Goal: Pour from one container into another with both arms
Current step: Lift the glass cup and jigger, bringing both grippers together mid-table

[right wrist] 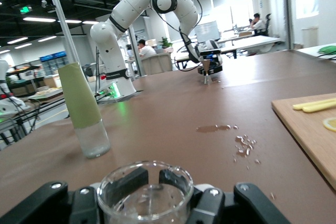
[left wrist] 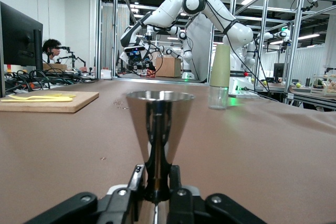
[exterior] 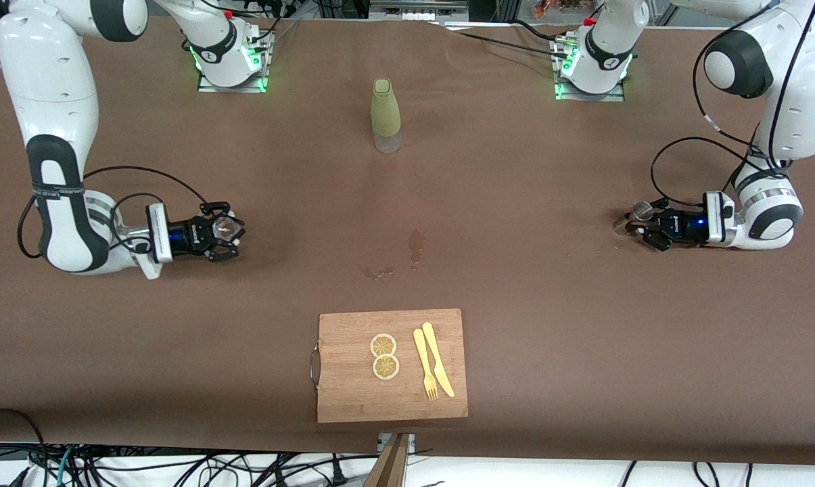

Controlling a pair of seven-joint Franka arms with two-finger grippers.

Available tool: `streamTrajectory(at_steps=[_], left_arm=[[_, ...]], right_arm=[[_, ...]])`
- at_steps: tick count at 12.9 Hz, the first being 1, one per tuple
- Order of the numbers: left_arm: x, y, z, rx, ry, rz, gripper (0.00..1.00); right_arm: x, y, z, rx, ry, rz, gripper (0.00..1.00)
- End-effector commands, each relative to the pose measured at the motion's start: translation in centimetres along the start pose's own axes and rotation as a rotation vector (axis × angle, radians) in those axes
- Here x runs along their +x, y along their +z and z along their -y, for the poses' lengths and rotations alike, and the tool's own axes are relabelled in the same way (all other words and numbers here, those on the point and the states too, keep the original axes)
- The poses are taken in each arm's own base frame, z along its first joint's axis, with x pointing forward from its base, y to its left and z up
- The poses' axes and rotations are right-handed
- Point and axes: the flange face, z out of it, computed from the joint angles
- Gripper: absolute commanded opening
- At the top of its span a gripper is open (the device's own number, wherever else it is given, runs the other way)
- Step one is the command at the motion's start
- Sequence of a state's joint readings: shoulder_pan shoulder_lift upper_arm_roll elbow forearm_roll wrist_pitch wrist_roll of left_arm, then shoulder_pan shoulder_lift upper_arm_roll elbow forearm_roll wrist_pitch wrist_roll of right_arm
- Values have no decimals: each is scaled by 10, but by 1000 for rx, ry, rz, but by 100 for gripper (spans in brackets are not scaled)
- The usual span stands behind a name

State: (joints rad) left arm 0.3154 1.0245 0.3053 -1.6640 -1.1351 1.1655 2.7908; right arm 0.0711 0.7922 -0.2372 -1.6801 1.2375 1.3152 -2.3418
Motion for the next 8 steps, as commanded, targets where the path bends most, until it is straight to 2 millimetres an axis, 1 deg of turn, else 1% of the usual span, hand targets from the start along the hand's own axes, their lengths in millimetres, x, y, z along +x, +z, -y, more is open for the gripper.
streamTrajectory(at_steps=[1, 3, 4, 5, 6, 7, 8], left_arm=[[-6, -2, -9, -33, 198, 12, 0], [-4, 5, 1, -50, 182, 17, 0], [-2, 19, 9, -62, 168, -3, 0], [3, 27, 17, -72, 146, -10, 0], [15, 35, 37, -103, 142, 6, 0], [32, 48, 61, -144, 147, 26, 0], [45, 62, 81, -176, 138, 42, 0]], right_arm=[[28, 29, -24, 59, 10, -3, 18], [51, 54, -43, 53, 32, -3, 18], [68, 66, -54, 47, 34, 6, 18], [79, 76, -62, 37, 41, 17, 18], [89, 86, -69, 22, 51, 10, 18], [99, 100, -75, 10, 56, 0, 18], [102, 107, -79, -4, 54, -4, 18]])
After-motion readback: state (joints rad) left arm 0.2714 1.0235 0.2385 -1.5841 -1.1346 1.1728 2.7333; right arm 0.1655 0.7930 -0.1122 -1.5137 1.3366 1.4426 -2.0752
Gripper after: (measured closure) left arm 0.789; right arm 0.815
